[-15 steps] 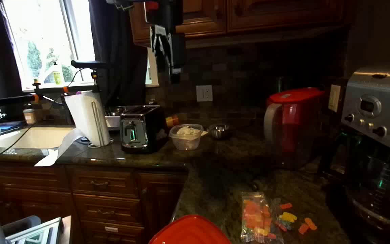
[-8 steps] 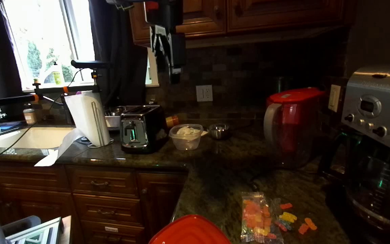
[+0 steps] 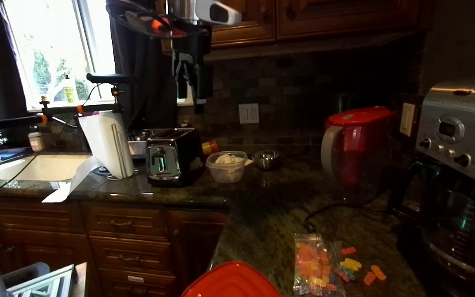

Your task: Push the lever on the toaster downwards.

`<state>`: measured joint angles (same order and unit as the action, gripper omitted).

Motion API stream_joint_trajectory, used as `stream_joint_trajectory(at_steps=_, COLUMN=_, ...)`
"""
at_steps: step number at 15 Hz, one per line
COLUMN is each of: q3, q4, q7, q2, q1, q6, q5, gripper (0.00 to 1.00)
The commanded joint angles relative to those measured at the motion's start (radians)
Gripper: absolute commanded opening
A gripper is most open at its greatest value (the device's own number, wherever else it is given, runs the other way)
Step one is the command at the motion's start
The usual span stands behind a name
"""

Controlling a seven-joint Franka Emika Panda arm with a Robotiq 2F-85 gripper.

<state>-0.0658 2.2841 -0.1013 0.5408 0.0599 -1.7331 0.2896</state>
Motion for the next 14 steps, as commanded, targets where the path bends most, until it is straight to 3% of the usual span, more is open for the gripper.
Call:
stream_joint_trajectory(at_steps=1, q3=0.05, q4=0.054, q7=-0.058, q2=-0.001, q1=0.06, q6=0.016, q5=0.078, gripper=1.0)
stream_joint_trajectory(at_steps=3, q3=0.096, q4=0.065, q7=-0.083, q2=0.005, q1=0.081, q6=0.064, q5=0.018, gripper=1.0)
stream_joint_trajectory(at_steps=4, q3=0.079, q4=0.043, q7=-0.052, q2=-0.011, q1=0.059, q6=0.03, q5=0.044, gripper=1.0)
stream_joint_trajectory(at_steps=7, q3=0.107, q4=0.052, q7=-0.059, q2=-0.011, q1=0.078, q6=0.045, q5=0.034, gripper=1.0)
stream_joint_trajectory(at_steps=9, q3=0.079, q4=0.069, q7=-0.17, q2=-0.031, q1=0.101, q6=0.025, q5=0.066, gripper=1.0)
stream_joint_trajectory(at_steps=14, q3=0.031, q4=0.294, q7=-0.499, q2=-0.039, q1=0.153, q6=-0.251, q5=0.249, gripper=1.0)
